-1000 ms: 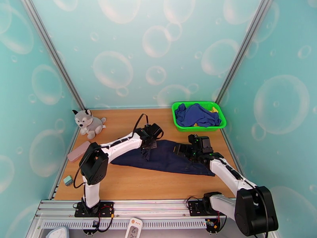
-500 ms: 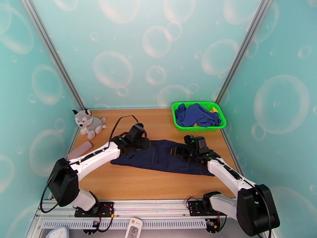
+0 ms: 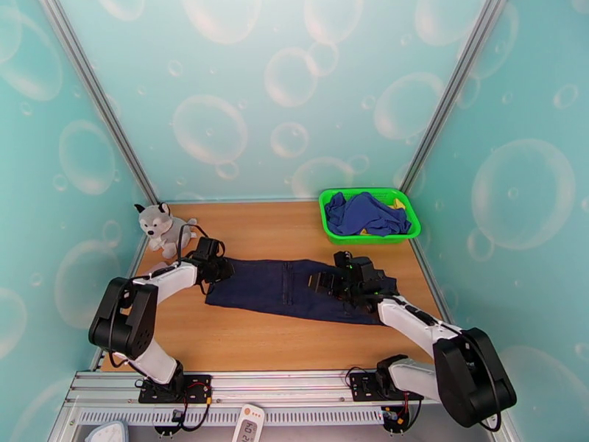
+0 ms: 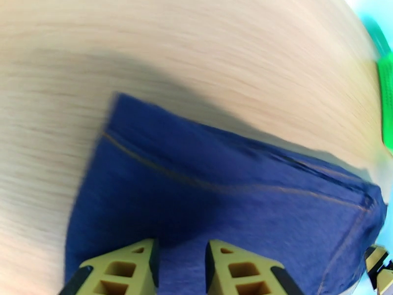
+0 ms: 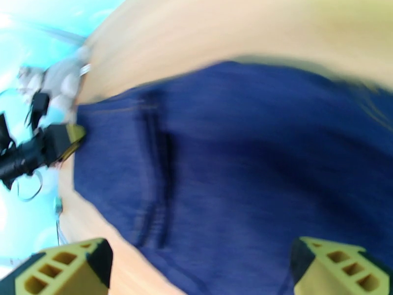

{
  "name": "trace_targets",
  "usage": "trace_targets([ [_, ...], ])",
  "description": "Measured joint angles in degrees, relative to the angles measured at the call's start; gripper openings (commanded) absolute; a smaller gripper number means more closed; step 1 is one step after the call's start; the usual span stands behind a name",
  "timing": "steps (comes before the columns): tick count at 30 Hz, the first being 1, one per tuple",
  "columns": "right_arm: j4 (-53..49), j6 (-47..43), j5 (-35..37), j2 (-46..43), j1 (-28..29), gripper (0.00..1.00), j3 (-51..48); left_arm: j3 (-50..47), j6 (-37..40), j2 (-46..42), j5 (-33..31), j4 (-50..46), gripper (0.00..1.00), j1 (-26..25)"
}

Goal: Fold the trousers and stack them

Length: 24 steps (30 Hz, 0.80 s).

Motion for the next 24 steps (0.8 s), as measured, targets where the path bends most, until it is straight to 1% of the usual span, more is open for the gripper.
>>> trace_targets([
  [2,-0.15,0.20,-1.16,2.60,-4.00,0.95,-0.15,-0.48,-0.63,0.76,-0.28,0.76,0.31,0.33],
  [5,-0.13,0.07,-1.38,2.64,-5.73,0.95,0.00,-0.85,-0.83,0.50,-0.37,1.44,0.30,0.33],
  [8,-1.84,-0.31,-0.46,1.64,-5.73,0.95,0.15,-1.77,-0.57,-1.53,-0.35,1.64,0.30,0.33],
  [10,-3.80,-0.76,1.38,0.20,-5.16,0.96,0.24,-2.03,-0.13,-4.00,-0.33,1.92,0.30,0.33],
  [12,-5.68,-1.31,3.23,-1.25,-3.74,0.96,0.48,-2.03,0.35,-6.69,-0.04,4.22,0.30,0.59],
  [14,-7.17,-1.70,4.76,-2.56,-1.60,0.96,1.31,-1.05,1.01,-7.52,1.05,7.06,0.28,1.03],
  [17,-7.87,-1.88,5.84,-3.34,0.48,0.96,2.82,2.86,1.14,-4.22,2.86,9.86,0.27,1.77],
  [20,-8.00,-1.88,6.27,-3.54,0.74,0.97,3.10,6.40,0.20,1.11,3.74,11.26,0.26,1.97],
  [24,-8.94,-1.88,6.47,-4.13,0.74,0.97,3.10,5.88,-1.73,4.13,3.93,11.47,0.26,2.10],
])
